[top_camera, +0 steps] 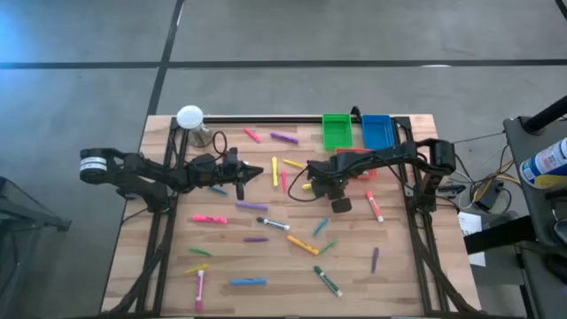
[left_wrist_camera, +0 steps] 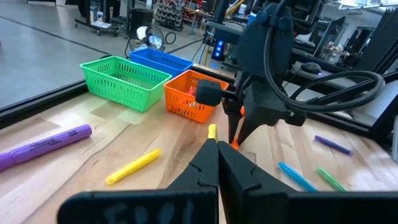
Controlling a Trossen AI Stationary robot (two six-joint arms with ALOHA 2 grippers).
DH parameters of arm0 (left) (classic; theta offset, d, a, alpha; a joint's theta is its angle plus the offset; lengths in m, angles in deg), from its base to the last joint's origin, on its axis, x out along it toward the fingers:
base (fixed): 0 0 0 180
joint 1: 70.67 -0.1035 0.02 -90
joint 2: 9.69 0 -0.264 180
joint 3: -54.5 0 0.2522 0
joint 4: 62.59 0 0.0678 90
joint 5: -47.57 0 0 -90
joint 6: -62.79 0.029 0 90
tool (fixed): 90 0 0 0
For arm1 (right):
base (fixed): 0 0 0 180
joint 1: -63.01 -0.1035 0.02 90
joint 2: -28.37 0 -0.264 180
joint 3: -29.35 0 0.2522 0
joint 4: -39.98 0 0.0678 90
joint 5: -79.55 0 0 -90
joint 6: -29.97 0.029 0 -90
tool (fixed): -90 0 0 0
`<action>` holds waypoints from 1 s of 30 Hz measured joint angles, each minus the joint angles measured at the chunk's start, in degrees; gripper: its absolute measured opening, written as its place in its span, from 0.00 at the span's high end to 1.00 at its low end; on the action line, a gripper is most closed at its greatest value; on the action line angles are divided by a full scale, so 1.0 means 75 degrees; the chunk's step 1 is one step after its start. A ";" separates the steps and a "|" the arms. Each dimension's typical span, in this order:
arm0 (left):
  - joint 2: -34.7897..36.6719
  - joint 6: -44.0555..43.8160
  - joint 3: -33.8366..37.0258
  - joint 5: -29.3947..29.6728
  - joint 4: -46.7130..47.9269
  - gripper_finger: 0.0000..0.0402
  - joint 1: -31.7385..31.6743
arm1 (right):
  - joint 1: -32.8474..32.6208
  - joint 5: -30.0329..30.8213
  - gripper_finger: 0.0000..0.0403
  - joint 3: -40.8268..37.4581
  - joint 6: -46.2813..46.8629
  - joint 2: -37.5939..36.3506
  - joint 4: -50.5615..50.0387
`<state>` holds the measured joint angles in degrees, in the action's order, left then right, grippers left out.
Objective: Pick & Place Markers
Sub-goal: Put the orange pen into the blue bin
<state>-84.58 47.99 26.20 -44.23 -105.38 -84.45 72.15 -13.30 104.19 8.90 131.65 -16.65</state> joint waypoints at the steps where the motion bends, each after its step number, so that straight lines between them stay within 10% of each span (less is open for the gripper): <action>1: 0.0000 -0.0057 0.0000 0.0000 0.0001 1.00 0.0000 | 0.0000 -0.0016 0.85 0.0006 0.0042 -0.0008 0.0010; 21: 0.0027 -0.0557 0.0000 0.0058 -0.0475 1.00 -0.0003 | 0.0056 -0.0880 0.86 0.0020 0.1362 -0.2576 -0.0304; 30: 0.0032 -0.0403 0.0000 0.0058 -0.0521 1.00 -0.0003 | 0.1755 0.0020 0.86 0.0008 0.2506 -0.4236 -0.0528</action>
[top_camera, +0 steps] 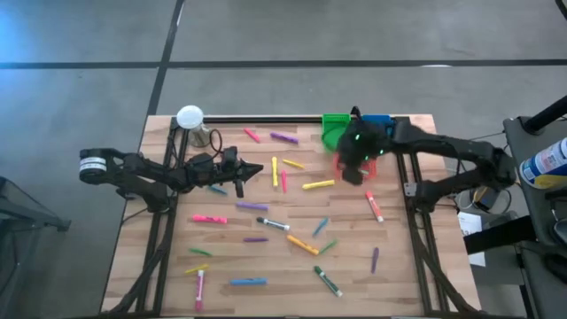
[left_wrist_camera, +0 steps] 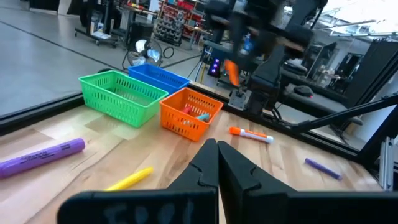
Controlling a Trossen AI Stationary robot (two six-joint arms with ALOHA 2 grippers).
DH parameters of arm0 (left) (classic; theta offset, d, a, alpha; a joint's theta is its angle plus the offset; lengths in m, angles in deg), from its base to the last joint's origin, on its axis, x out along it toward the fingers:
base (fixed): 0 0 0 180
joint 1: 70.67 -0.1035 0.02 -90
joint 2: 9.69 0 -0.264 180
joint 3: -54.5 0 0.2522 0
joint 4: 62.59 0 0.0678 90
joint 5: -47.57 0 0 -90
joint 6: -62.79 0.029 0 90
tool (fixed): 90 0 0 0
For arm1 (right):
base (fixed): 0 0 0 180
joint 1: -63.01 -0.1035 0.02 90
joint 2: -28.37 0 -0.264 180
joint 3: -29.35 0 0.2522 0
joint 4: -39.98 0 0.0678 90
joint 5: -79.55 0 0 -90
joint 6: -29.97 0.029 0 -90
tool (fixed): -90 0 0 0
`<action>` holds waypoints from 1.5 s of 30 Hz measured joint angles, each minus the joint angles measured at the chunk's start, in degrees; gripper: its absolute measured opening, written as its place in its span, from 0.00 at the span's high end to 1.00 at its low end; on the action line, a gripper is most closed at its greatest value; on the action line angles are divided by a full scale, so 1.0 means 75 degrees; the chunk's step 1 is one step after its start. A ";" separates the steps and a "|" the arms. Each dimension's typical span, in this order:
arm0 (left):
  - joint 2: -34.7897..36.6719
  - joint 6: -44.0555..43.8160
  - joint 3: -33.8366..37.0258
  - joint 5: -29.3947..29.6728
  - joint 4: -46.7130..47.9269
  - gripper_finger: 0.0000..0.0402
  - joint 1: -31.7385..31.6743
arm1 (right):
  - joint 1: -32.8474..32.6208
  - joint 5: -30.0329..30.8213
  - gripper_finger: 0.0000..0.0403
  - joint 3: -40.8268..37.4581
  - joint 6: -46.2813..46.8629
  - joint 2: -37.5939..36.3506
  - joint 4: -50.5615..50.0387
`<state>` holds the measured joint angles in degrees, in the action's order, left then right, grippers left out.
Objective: Pick & Place Markers
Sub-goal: Put the orange pen into the blue bin, then put the top blue pen into the blue bin
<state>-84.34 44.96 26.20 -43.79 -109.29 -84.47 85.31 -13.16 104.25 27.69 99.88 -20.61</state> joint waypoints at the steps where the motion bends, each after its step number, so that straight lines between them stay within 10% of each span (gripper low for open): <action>1: 0.0000 0.0003 0.0000 0.0000 -0.0001 1.00 0.0000 | 0.0359 0.0199 0.86 -0.0003 0.0155 -0.0042 -0.0060; 14: 0.0000 -0.0017 0.0000 0.0029 -0.0016 1.00 0.0000 | 0.4781 0.1371 0.85 -0.0425 0.1230 0.1302 0.0385; 27: 0.0000 -0.0032 -0.0007 -0.0139 0.0438 1.00 0.0000 | 0.5190 0.2376 0.85 -0.0119 0.1223 0.3445 0.0895; 45: 0.0000 0.0266 -0.1835 -0.0351 0.3940 0.81 -0.0061 | 0.4949 0.1961 0.63 -0.0211 0.0690 0.1823 0.1003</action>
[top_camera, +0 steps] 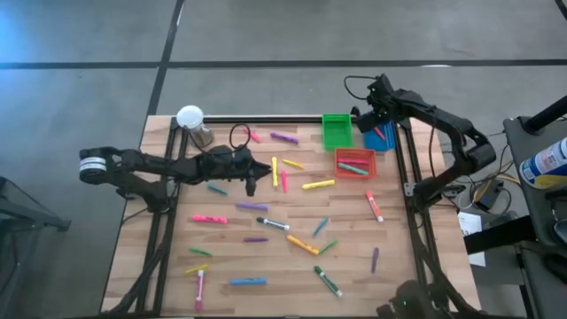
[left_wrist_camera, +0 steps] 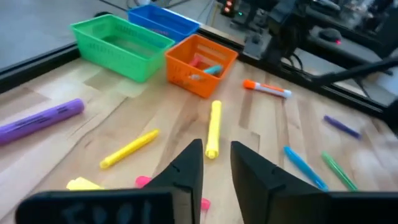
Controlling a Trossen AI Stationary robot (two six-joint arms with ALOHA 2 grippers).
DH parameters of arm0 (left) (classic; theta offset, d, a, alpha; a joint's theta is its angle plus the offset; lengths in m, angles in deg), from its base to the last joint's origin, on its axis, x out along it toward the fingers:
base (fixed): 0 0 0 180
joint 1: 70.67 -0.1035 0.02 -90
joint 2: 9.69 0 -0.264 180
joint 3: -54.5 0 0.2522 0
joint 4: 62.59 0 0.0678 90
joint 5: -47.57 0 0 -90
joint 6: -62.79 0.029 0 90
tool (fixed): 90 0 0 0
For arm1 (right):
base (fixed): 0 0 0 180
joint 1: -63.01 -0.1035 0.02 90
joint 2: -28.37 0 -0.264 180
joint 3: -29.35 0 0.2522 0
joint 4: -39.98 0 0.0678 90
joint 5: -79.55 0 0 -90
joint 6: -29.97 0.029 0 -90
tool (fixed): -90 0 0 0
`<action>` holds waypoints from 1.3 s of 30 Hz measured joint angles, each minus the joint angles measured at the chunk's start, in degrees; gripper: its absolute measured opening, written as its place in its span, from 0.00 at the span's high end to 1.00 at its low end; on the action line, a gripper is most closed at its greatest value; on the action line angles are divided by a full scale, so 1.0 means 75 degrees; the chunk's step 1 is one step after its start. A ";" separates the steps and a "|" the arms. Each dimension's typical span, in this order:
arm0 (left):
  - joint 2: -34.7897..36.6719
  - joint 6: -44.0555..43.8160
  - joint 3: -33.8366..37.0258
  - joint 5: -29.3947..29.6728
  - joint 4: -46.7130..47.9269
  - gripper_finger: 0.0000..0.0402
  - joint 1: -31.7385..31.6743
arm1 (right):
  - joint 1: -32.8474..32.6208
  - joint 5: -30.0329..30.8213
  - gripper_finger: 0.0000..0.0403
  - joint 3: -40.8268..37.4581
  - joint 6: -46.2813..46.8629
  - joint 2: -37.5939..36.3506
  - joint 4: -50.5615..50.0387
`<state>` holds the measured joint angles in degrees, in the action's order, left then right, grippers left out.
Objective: Pick & Place Markers
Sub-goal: Put the top blue pen into the blue bin
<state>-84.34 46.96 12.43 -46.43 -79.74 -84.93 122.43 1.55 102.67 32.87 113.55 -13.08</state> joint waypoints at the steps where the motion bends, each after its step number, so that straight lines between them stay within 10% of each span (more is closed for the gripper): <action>1: 0.0000 0.0121 -0.0036 -0.0095 0.0025 0.82 0.0000 | -0.0092 -0.0161 0.65 -0.0155 -0.0066 -0.0228 0.0184; 11: -0.0024 0.0631 -0.1326 -0.0080 0.3768 0.93 0.0044 | -0.1852 -0.1412 0.87 -0.2661 -0.0009 -0.2766 0.2752; 22: -0.0026 0.0529 -0.2480 -0.0054 0.8740 0.73 0.0300 | -0.3360 -0.1400 0.85 -0.3932 0.0163 -0.4273 0.4255; 39: -0.0032 0.1525 -0.1470 0.0999 0.9880 0.69 0.0311 | -0.3757 -0.1383 0.84 -0.4067 -0.0151 -0.4552 0.4621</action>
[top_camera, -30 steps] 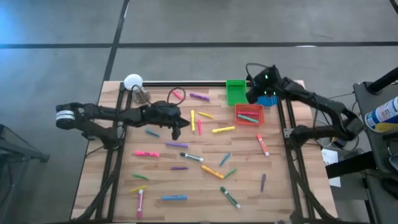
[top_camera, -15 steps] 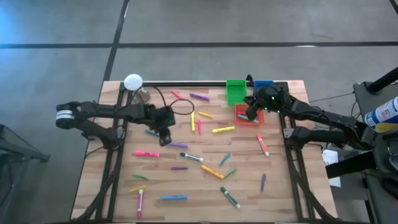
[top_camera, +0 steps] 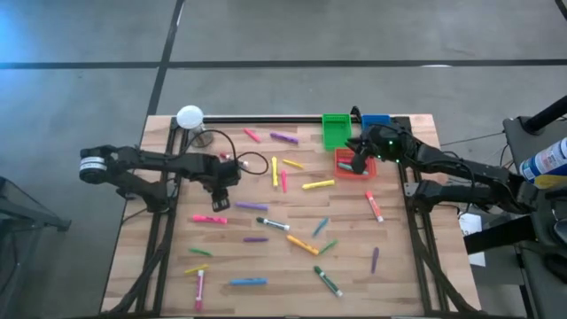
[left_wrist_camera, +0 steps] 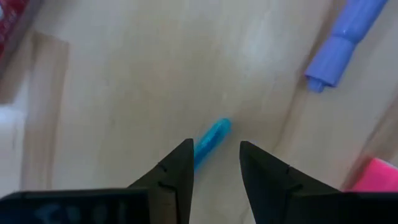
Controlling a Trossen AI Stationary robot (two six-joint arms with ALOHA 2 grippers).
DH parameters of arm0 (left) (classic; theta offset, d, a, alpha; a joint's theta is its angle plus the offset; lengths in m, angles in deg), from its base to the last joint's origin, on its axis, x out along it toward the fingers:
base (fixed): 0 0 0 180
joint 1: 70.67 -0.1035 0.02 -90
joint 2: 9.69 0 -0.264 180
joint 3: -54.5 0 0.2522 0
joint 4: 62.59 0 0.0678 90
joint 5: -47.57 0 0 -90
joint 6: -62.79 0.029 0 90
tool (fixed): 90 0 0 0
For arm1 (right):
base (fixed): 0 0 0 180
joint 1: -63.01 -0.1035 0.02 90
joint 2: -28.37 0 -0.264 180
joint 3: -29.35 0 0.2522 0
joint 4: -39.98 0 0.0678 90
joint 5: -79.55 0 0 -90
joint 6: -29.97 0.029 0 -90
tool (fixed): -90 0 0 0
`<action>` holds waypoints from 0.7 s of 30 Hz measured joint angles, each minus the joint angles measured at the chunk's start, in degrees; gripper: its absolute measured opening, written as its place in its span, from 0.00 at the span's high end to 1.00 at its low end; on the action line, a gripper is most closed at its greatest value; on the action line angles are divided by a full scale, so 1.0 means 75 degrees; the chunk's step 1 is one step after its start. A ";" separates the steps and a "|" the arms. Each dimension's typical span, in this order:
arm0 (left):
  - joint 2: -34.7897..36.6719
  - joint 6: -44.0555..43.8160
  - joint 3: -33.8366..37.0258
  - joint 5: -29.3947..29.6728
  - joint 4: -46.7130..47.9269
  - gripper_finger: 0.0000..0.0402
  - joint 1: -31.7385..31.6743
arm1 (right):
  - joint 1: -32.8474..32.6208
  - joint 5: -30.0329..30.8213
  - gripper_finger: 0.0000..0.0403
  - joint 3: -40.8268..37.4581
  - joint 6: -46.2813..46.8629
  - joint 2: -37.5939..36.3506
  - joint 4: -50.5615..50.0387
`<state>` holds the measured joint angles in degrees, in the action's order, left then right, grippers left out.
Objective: Pick & Place Markers
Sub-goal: Put the top blue pen into the blue bin
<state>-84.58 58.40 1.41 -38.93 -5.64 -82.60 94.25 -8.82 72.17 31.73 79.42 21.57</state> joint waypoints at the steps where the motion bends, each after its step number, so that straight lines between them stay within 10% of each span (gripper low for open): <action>1: 0.0000 0.0083 0.0009 0.0011 -0.0097 0.69 -0.0014 | 0.0000 0.0000 0.84 -0.0007 -0.0030 -0.0003 0.0061; 21: -0.1186 0.0826 0.0047 -0.0047 -0.0287 0.78 -0.0049 | 0.0000 -0.0027 0.84 0.0017 -0.0038 -0.0003 0.0076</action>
<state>-93.48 64.59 1.76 -39.28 -7.79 -82.97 94.25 -9.03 72.30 31.45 79.39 22.14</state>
